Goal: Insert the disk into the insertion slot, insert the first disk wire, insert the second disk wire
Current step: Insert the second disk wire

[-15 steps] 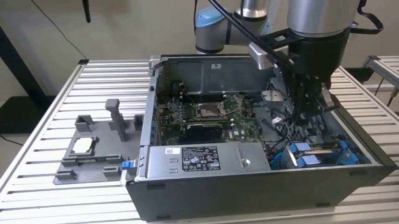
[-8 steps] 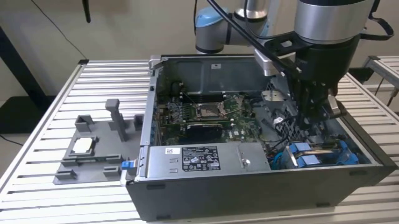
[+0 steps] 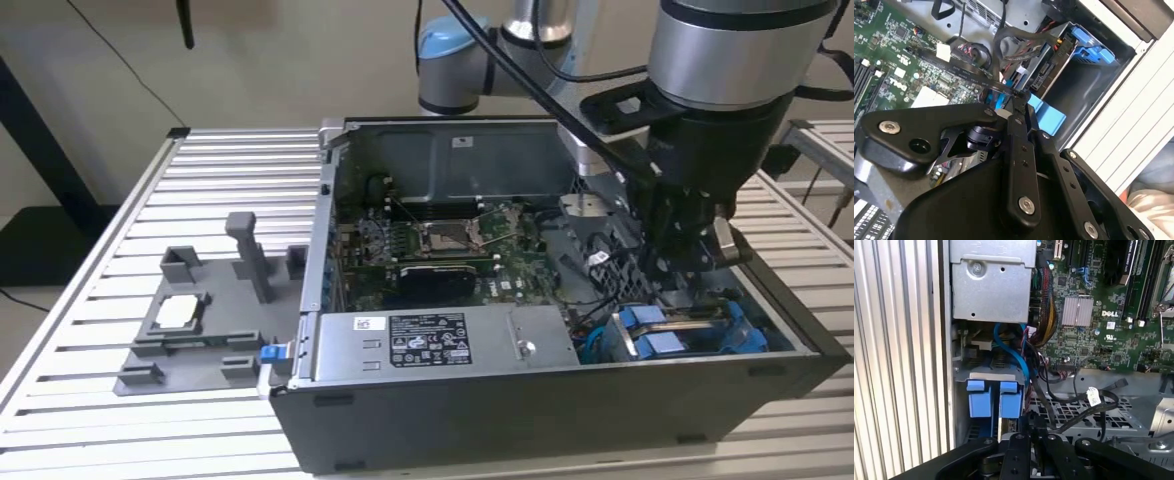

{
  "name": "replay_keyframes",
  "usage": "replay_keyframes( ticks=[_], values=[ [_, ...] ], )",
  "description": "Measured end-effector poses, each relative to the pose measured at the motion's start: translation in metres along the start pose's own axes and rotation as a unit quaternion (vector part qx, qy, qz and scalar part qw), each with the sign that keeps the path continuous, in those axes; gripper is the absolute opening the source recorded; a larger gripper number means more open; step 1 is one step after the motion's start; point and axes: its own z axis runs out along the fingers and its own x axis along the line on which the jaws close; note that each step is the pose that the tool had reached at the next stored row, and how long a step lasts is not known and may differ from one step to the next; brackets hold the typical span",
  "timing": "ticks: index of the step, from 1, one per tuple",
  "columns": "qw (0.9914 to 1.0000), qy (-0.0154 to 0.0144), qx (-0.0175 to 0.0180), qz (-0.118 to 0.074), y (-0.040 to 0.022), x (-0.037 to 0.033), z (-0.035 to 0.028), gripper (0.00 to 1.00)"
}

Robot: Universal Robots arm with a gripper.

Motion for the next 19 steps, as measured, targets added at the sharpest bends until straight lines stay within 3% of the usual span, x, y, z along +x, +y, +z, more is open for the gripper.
replay_keyframes(
  ticks=[6, 9, 10, 11, 12, 14, 15, 19],
  values=[
    [0.99984, -0.005, -0.0173, 0.002, -0.0094, 0.0061, 0.0021, 0.16],
    [0.99973, -0.013, -0.0191, 0.003, -0.0132, 0.0088, 0.0034, 0.16],
    [0.99967, -0.0167, -0.0189, 0.004, -0.014, 0.0096, 0.0037, 0.16],
    [0.99955, -0.0232, -0.0185, 0.005, -0.015, 0.0112, 0.0042, 0.16],
    [0.99941, -0.0256, -0.022, 0.006, -0.0158, 0.0136, 0.0043, 0.16],
    [0.9992, -0.0264, -0.0295, 0.007, -0.0169, 0.0156, 0.0045, 0.16],
    [0.99912, -0.0271, -0.0311, 0.007, -0.0177, 0.0165, 0.0048, 0.16],
    [0.99889, -0.0339, -0.0315, 0.008, -0.0207, 0.0197, 0.0062, 0.16]
  ],
)
